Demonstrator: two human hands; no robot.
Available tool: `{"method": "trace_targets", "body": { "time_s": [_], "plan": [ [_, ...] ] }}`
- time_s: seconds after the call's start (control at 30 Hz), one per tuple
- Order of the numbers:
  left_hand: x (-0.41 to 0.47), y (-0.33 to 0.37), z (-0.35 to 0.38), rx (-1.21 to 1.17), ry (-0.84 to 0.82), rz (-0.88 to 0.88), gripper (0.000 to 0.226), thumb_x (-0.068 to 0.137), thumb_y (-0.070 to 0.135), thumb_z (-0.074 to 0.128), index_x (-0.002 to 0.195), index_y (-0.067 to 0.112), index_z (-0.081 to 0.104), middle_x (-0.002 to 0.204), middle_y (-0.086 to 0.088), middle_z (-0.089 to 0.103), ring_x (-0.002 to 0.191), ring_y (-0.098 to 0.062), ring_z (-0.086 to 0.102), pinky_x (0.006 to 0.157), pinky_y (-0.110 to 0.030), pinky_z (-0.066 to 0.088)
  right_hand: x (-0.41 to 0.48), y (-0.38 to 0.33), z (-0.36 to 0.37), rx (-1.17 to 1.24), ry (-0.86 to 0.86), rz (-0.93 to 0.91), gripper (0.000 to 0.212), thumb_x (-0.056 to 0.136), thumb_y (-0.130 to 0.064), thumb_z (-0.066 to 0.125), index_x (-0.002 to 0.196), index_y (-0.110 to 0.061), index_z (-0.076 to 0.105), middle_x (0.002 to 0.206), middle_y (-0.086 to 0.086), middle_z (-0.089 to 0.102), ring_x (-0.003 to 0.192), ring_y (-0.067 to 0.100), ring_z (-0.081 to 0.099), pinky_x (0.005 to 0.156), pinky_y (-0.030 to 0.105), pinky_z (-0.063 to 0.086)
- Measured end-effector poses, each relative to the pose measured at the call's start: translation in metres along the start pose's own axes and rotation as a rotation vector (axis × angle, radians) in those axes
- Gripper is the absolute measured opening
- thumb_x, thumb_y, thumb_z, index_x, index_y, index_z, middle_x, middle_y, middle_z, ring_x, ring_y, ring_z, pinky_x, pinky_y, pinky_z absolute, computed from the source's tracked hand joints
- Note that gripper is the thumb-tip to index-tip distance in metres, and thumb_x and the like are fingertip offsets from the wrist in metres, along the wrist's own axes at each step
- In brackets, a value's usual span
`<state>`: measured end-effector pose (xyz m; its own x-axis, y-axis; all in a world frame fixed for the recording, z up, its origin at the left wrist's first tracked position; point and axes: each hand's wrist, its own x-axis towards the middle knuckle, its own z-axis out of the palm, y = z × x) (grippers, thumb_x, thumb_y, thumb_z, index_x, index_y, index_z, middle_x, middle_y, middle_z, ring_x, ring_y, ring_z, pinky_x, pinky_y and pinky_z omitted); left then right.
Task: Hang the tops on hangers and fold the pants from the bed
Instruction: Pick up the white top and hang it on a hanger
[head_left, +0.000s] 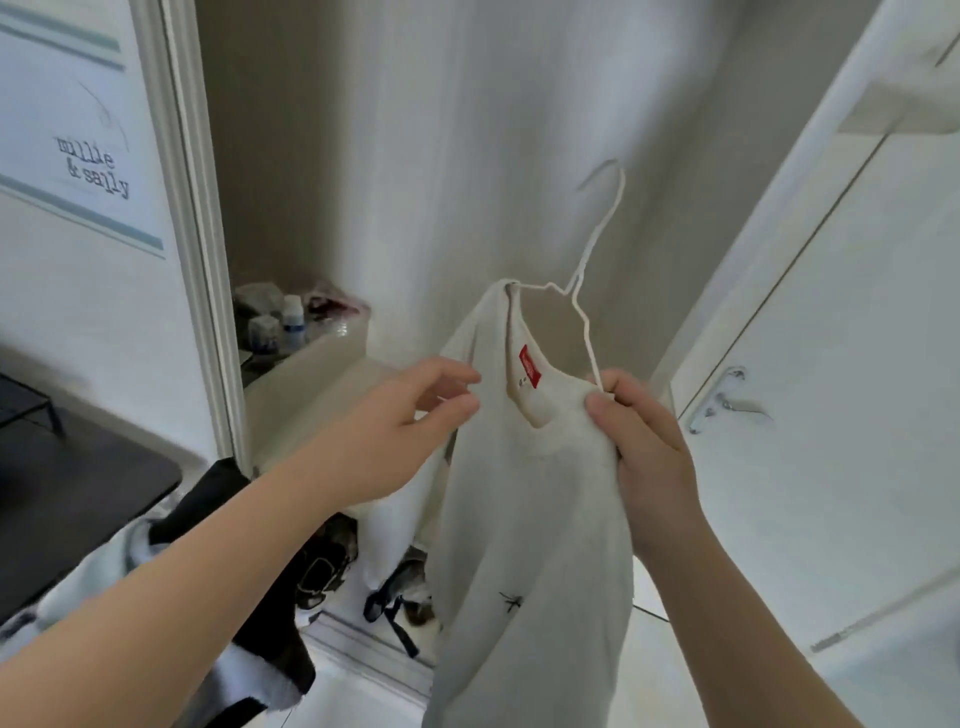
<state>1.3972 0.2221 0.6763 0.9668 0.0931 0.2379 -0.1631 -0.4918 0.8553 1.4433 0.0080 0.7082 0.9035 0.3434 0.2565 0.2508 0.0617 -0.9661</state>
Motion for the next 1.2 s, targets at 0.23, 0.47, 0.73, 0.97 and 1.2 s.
{"method": "trace_targets", "body": {
  "time_s": [0.23, 0.47, 0.73, 0.97, 1.2],
  "plan": [
    [0.039, 0.029, -0.080, -0.009, -0.163, 0.180, 0.027, 0.089, 0.056, 0.060, 0.110, 0.040, 0.062, 0.101, 0.020, 0.065, 0.094, 0.003, 0.060, 0.079, -0.012, 0.047, 0.108, -0.027, 0.083, 0.002, 0.106, -0.155, 0.020, 0.089, -0.020, 0.057, 0.070, -0.013, 0.057, 0.060, 0.003, 0.046, 0.054, 0.014, 0.042, 0.051, 0.021, 0.039],
    [0.112, 0.045, -0.136, 0.245, -0.012, 0.308, 0.041, 0.070, 0.072, 0.064, 0.089, 0.040, 0.046, 0.085, 0.014, 0.060, 0.081, -0.002, 0.057, 0.074, -0.031, 0.051, 0.222, -0.088, 0.137, 0.002, 0.235, -0.301, 0.023, 0.089, -0.020, 0.058, 0.077, -0.002, 0.051, 0.069, 0.010, 0.041, 0.063, 0.024, 0.037, 0.059, 0.035, 0.034],
    [0.228, 0.074, -0.186, 0.519, 0.283, 0.447, 0.021, 0.091, 0.036, 0.053, 0.088, 0.031, 0.032, 0.078, 0.008, 0.050, 0.068, -0.015, 0.054, 0.059, -0.033, 0.045, 0.371, -0.173, 0.156, -0.072, 0.240, -0.491, 0.023, 0.090, -0.012, 0.053, 0.078, 0.006, 0.047, 0.079, 0.008, 0.040, 0.071, 0.024, 0.032, 0.060, 0.033, 0.027],
    [0.339, 0.109, -0.225, 0.730, 0.478, 0.425, 0.017, 0.094, 0.030, 0.047, 0.092, 0.024, 0.031, 0.075, 0.006, 0.038, 0.064, -0.021, 0.041, 0.060, -0.034, 0.030, 0.488, -0.250, 0.146, -0.131, 0.203, -0.604, 0.019, 0.093, -0.014, 0.052, 0.075, -0.012, 0.045, 0.066, 0.006, 0.039, 0.054, 0.018, 0.037, 0.043, 0.019, 0.029],
    [0.411, 0.134, -0.243, 0.879, 0.539, 0.350, 0.019, 0.095, 0.027, 0.044, 0.092, 0.022, 0.025, 0.075, 0.003, 0.037, 0.058, -0.015, 0.035, 0.052, -0.033, 0.023, 0.567, -0.293, 0.129, -0.196, 0.194, -0.636, 0.039, 0.096, -0.007, 0.047, 0.061, -0.017, 0.032, 0.037, -0.017, 0.036, 0.030, 0.003, 0.035, 0.034, 0.012, 0.028]
  ]
}}
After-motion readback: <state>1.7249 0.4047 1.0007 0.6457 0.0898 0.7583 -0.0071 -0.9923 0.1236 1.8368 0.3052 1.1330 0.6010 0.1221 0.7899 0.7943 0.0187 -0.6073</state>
